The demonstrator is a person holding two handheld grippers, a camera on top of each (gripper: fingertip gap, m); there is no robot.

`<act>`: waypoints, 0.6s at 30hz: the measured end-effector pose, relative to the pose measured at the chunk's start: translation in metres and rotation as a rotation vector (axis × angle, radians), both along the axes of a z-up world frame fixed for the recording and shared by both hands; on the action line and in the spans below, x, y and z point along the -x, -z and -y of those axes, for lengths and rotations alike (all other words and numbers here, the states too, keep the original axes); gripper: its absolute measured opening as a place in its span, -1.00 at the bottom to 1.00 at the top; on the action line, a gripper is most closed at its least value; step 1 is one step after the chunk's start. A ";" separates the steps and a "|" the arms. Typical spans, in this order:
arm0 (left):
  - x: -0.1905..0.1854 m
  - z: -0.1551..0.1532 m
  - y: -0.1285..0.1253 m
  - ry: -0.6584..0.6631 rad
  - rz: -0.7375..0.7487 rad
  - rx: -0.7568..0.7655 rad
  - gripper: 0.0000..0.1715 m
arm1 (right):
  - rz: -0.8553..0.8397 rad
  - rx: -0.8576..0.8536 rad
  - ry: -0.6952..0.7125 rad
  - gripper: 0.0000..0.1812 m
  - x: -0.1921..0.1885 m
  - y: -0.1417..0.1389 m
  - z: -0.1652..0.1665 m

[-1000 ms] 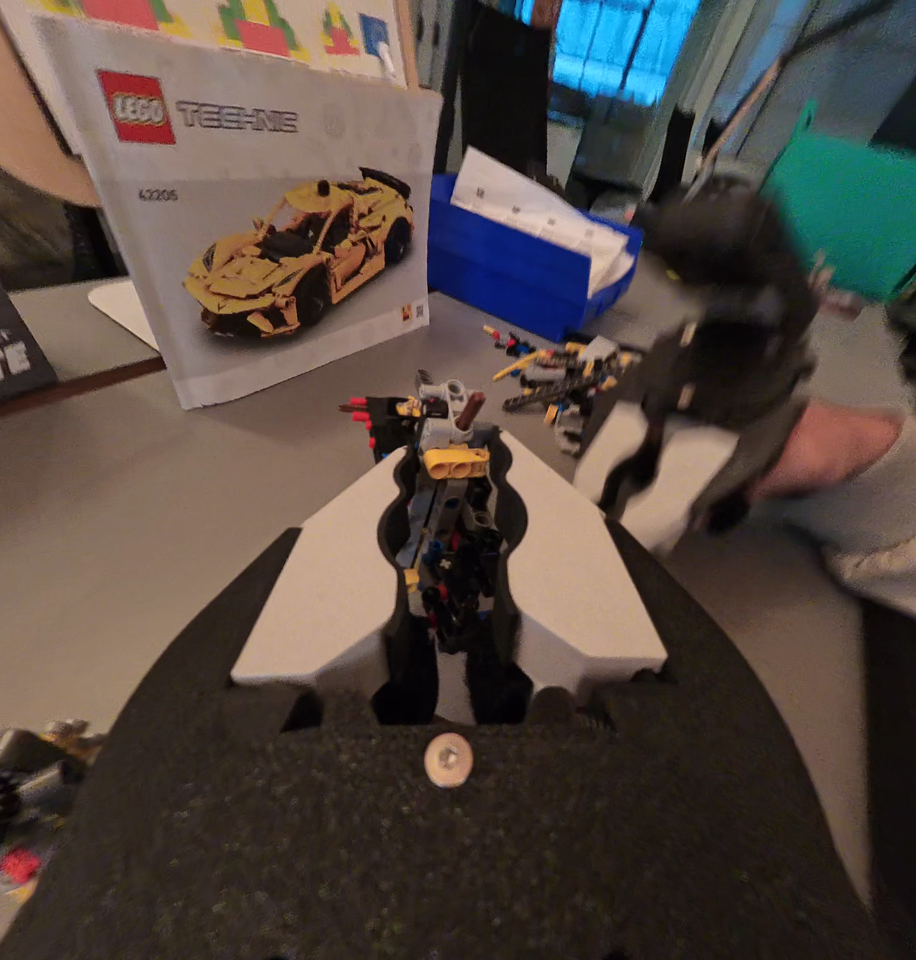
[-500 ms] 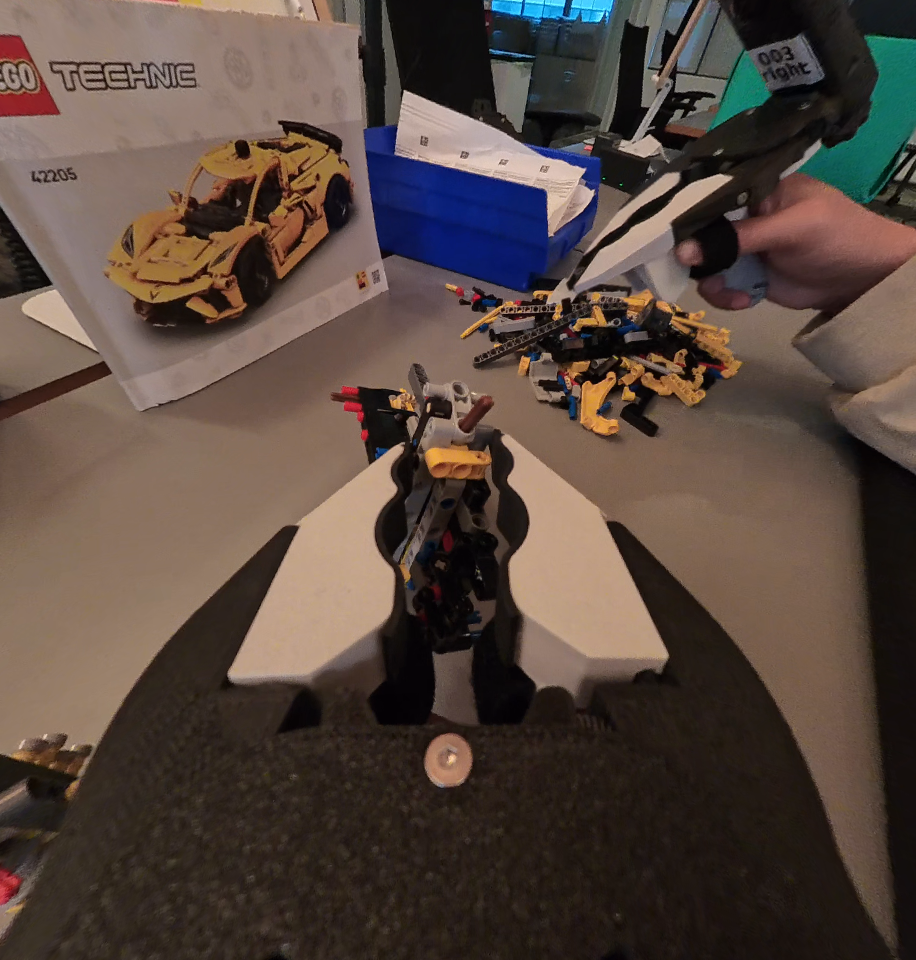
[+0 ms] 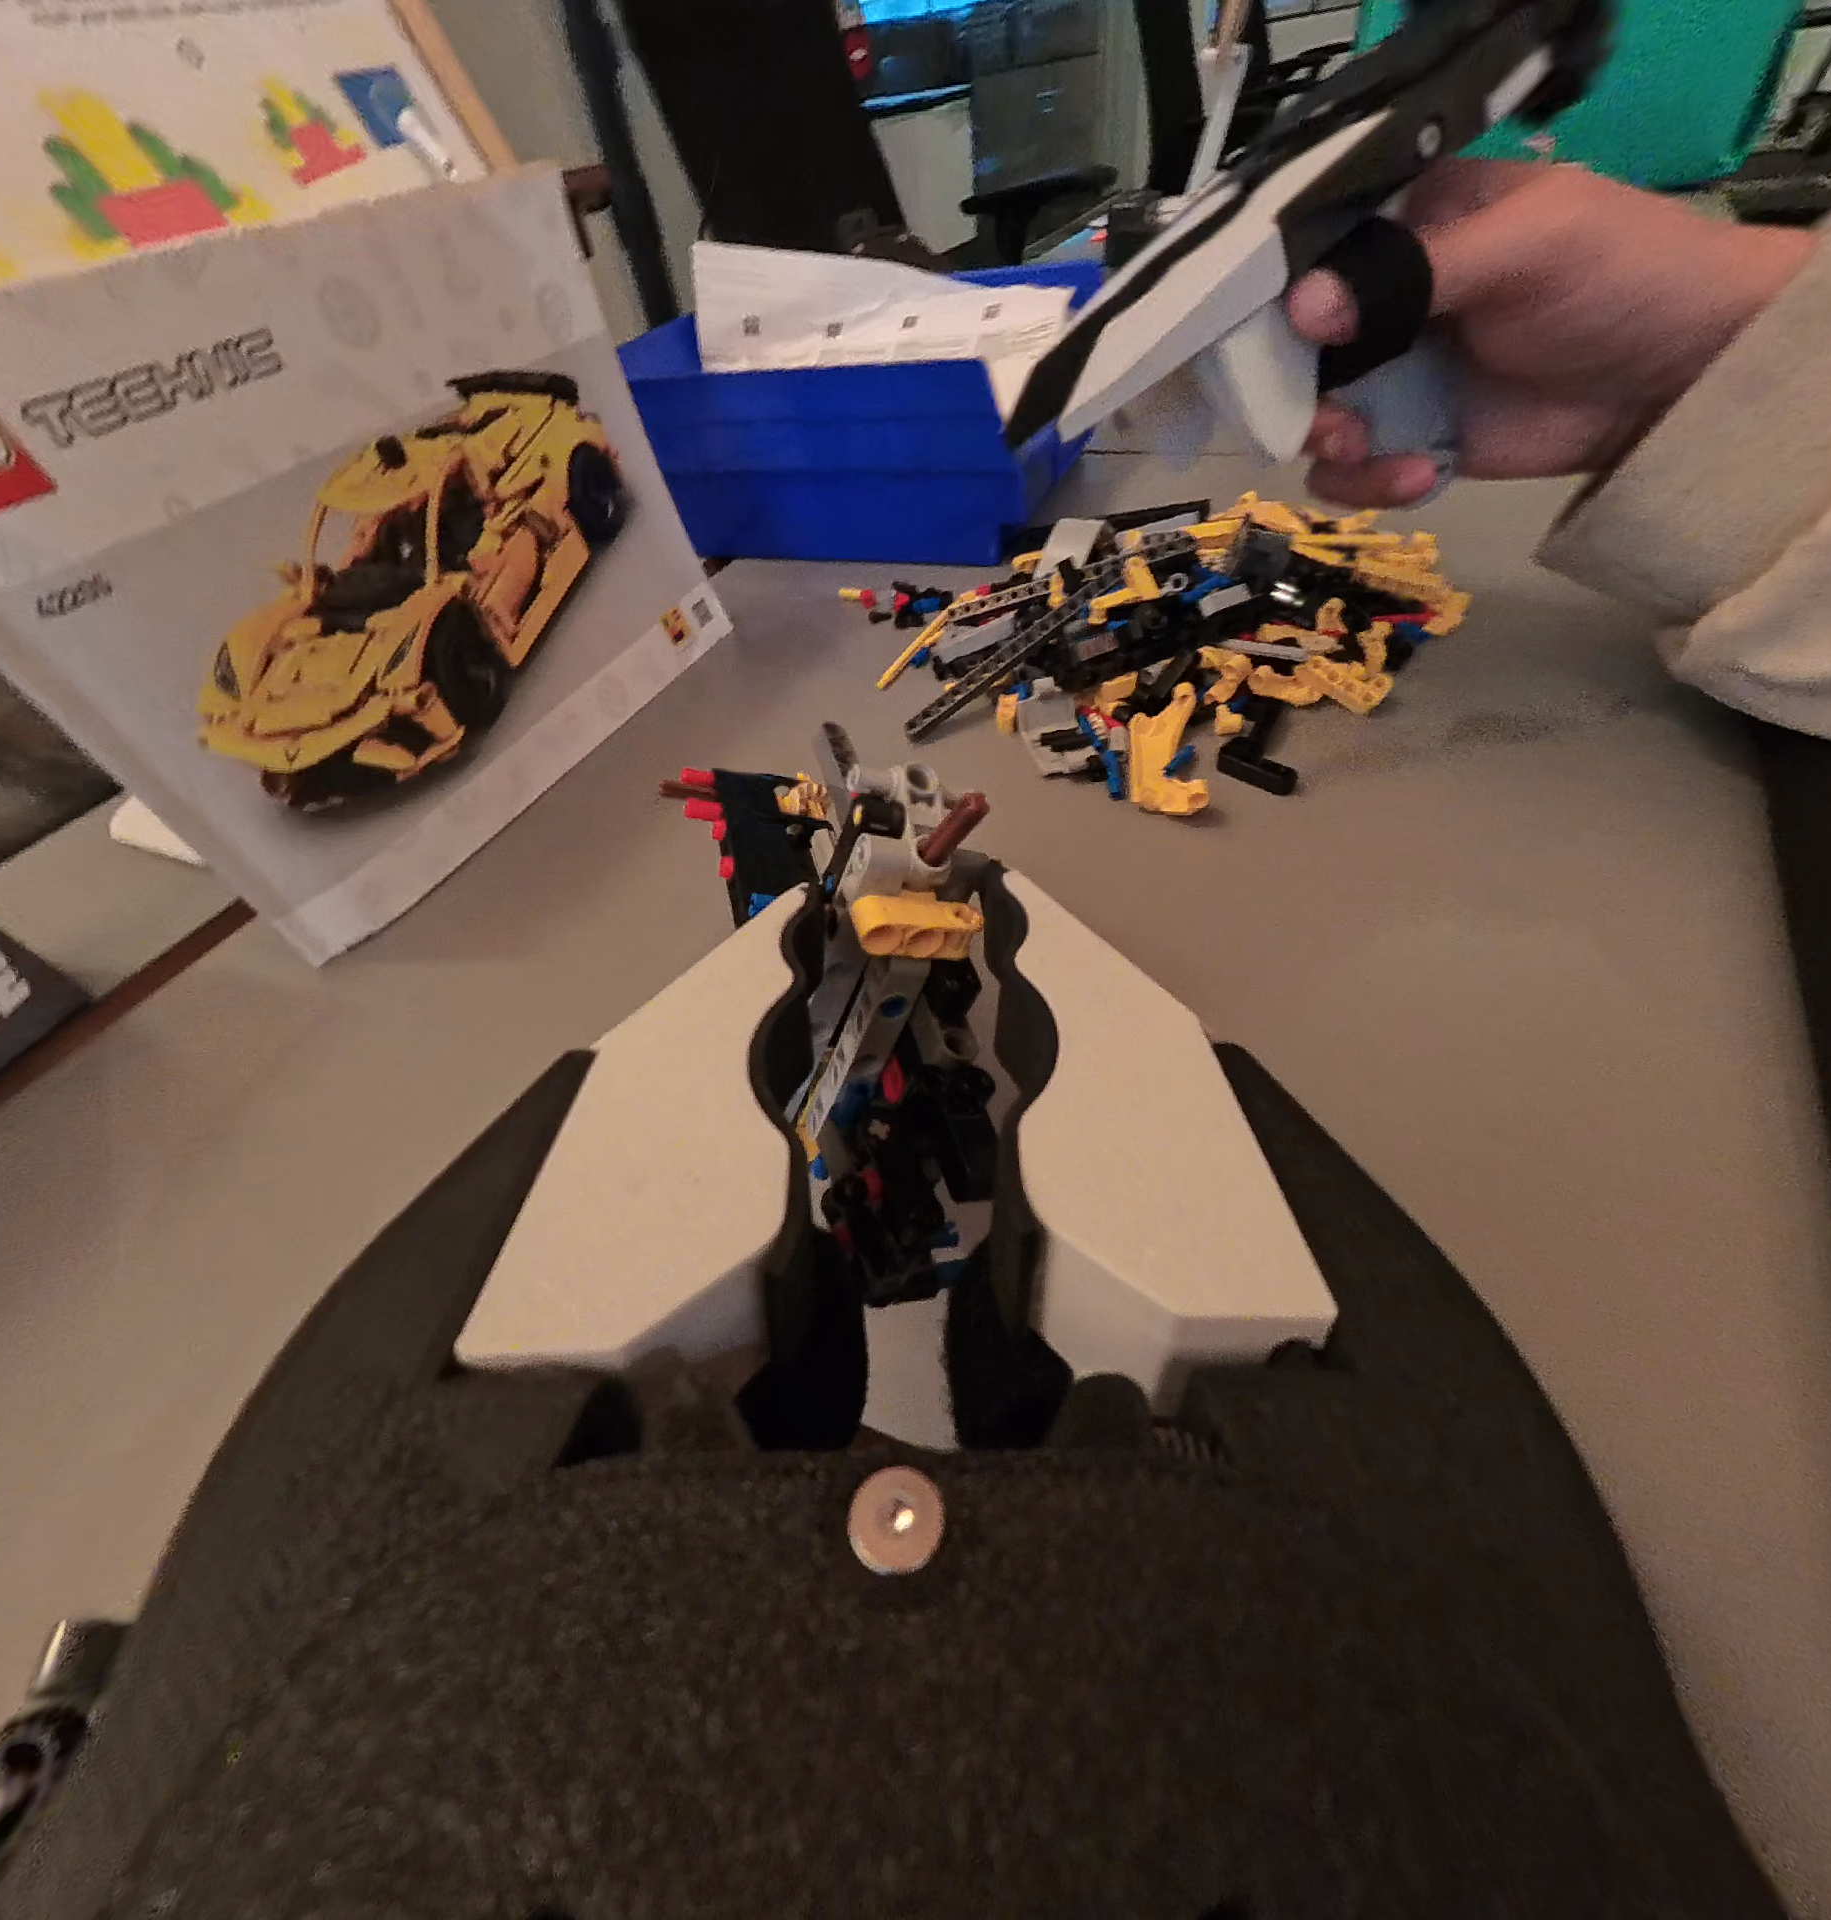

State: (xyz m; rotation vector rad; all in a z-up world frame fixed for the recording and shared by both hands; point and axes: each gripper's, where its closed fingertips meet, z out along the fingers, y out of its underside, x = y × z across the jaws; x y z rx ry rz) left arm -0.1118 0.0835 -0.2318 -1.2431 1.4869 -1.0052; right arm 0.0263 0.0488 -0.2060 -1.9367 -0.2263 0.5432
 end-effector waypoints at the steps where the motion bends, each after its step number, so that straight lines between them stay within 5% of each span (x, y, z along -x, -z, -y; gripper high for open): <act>1: 0.001 0.006 -0.001 0.032 0.009 -0.030 -0.65 | -0.087 -0.012 -0.145 -0.68 0.035 -0.005 0.000; 5: 0.001 0.019 -0.002 0.074 0.028 -0.187 -0.65 | -0.250 0.072 -0.482 -0.67 0.123 0.002 0.007; 18: -0.003 0.025 0.016 0.064 -0.055 -0.346 -0.65 | -0.132 0.143 -0.423 -0.76 0.136 0.037 -0.012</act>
